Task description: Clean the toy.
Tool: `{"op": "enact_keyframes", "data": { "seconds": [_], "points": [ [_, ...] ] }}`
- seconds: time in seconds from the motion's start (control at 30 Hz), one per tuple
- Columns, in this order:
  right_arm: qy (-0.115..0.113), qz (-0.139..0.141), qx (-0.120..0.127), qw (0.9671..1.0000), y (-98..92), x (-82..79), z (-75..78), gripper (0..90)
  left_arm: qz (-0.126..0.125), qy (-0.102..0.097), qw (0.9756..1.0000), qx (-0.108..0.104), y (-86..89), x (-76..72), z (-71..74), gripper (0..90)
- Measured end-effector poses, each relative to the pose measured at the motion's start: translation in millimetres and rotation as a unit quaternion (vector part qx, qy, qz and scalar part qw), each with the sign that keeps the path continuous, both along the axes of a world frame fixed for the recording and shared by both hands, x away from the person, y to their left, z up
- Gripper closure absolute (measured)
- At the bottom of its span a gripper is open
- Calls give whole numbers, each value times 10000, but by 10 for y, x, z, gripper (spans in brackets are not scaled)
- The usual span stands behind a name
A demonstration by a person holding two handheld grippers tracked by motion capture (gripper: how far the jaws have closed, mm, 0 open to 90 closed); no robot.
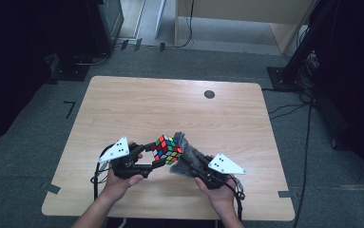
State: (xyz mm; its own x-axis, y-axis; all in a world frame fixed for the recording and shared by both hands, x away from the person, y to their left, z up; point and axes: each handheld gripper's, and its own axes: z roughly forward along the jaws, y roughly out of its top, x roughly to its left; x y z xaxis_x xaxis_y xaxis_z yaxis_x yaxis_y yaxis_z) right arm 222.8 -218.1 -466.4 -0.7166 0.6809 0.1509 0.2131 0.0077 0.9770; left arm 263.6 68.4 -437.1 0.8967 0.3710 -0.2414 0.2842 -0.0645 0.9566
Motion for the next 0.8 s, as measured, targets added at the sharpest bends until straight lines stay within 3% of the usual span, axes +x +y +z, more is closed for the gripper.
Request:
{"op": "enact_keyframes", "data": {
  "seconds": [0.1, 0.2, 0.33, 0.43, 0.57, 0.6, 0.63, 0.67, 0.73, 0.8],
  "points": [
    [162, 458, -460, 9978, 167, -16, -53, 739, 55, 59, 10000, -10, 26, 12, 1, 340],
    [189, 397, -645, 9969, 182, -16, -79, 736, 166, 38, 9999, 24, 62, 7, 18, 340],
    [419, -181, -474, 9978, -49, 83, -83, 717, 354, -81, 9993, 113, 108, -14, 31, 340],
    [657, -671, -708, 9931, -220, 167, -154, 715, 436, -51, 9989, 140, 126, 11, 25, 340],
    [968, -1074, -894, 9854, -373, 267, -281, 677, 487, -12, 9987, 136, 152, 41, 11, 340],
    [965, -1208, -1009, 9828, -400, 287, -311, 625, 513, 0, 9986, 130, 160, 48, 7, 340],
    [965, -1421, -1208, 9777, -430, 312, -341, 555, 516, 9, 9986, 134, 167, 51, 6, 340],
    [977, -1504, -1272, 9755, -453, 326, -350, 513, 542, 1, 9984, 134, 172, 54, 5, 340],
    [784, -1649, -1218, 9756, -503, 323, -321, 417, 590, 31, 9982, 119, 186, 64, 7, 340],
    [403, -1658, -1065, 9796, -509, 277, -228, 341, 602, 52, 9981, 103, 200, 74, 10, 340]
  ]
}}
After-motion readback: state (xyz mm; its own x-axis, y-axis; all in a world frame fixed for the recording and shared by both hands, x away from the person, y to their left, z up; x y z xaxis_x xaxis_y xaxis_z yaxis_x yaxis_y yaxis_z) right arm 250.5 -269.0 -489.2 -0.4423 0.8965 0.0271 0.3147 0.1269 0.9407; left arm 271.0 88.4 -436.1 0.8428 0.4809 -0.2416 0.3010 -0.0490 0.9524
